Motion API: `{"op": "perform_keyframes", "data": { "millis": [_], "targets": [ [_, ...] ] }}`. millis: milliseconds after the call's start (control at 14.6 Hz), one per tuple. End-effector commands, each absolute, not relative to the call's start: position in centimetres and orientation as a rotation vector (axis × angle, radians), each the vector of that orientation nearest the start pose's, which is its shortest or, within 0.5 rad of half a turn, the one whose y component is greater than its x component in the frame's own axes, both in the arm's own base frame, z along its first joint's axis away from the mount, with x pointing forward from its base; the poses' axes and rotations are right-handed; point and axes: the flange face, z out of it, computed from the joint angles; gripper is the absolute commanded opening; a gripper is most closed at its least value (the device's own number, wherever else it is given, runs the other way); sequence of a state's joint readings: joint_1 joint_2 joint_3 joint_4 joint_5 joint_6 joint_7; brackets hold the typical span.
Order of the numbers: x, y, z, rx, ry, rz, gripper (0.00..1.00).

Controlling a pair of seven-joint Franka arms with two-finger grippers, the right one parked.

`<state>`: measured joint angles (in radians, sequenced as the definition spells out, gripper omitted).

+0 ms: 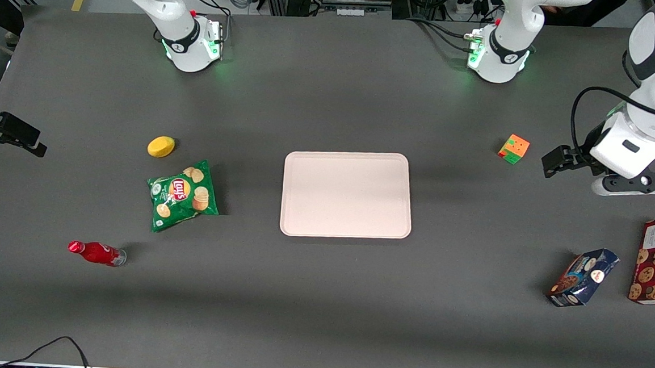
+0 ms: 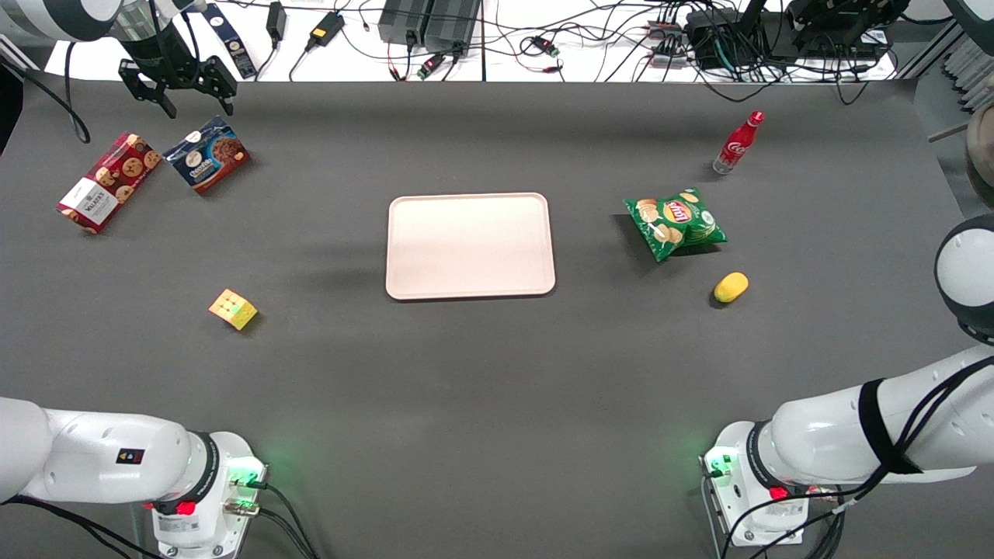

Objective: Place red cookie box on tray
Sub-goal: 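Move the left gripper toward the red plaid cookie box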

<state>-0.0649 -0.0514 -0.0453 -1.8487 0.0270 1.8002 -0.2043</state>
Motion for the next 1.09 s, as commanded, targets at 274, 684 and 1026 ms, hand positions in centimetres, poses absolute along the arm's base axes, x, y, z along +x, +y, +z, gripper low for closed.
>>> {"op": "perform_keyframes", "data": {
  "millis": [274, 684, 1026],
  "targets": [
    [54.74, -6.13, 54.80, -3.104, -0.109, -0.026, 1.00],
    [54.75, -6.13, 55.00, -3.104, -0.112, -0.028, 1.00],
    [54.72, -6.14, 54.91, -3.105, -0.110, -0.023, 1.00]
  ]
}}
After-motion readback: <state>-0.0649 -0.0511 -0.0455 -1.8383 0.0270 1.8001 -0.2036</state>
